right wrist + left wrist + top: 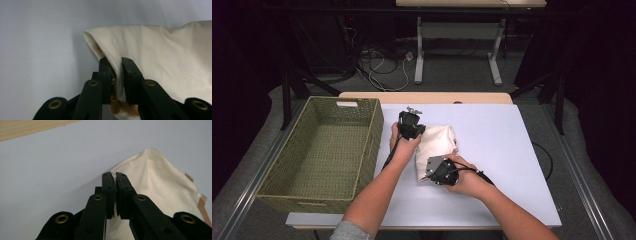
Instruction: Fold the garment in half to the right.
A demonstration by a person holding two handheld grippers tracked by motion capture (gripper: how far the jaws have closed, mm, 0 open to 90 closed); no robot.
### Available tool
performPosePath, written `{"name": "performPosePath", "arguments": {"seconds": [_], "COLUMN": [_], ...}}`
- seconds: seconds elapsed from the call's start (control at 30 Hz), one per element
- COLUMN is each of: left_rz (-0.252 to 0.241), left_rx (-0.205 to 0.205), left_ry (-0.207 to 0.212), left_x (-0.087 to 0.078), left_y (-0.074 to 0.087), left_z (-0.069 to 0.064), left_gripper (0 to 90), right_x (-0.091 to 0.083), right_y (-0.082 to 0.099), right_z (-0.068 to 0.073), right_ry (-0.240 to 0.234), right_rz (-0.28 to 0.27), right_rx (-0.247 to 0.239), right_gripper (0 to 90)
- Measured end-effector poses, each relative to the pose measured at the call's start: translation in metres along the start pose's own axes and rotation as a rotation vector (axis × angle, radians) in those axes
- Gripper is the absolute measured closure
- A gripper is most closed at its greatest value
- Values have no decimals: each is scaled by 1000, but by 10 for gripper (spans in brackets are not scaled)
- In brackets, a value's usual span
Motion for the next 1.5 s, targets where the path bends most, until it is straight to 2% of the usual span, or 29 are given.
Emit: {"name": "performPosePath", "arguments": {"seconds": [0.17,0.47,0.73,1.0,1.1,1.17,1.47,1.5], "left_rz": [-2,-10,-21,-47,-53,-53,-85,-86], "left_rx": [4,-1,-1,-2,2,19,30,34], "left_ry": [4,12,20,26,30,31,41,42], "left_x": [-1,-5,-8,-18,-23,-28,-43,-45], "left_y": [1,0,2,-2,-4,-5,-14,-15], "left_z": [0,-1,-3,-6,-9,-9,-17,-18], "left_gripper": [864,864,864,864,864,864,864,864], "right_x": [-3,-10,-19,-29,-34,-36,-51,-53], "right_y": [-2,-5,-13,-17,-20,-21,-24,-25], "right_z": [2,3,7,10,10,10,6,7], "right_ry": [36,102,215,287,309,324,372,377], "right_rz": [-12,-47,-87,-111,-125,-134,-182,-185], "right_rx": [-51,-98,-226,-253,-286,-286,-278,-264], "right_gripper": [783,783,783,783,783,783,783,783]}}
Point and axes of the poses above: each handheld gripper's, and its own axes: x roughly forward along the jaws, y roughly out of its underside, z roughly to its left, the point moved 7 cm from there along x, roughly forward along the jaws, and after that the axes turned 2 degrees about -y, right-handed, at the moved point
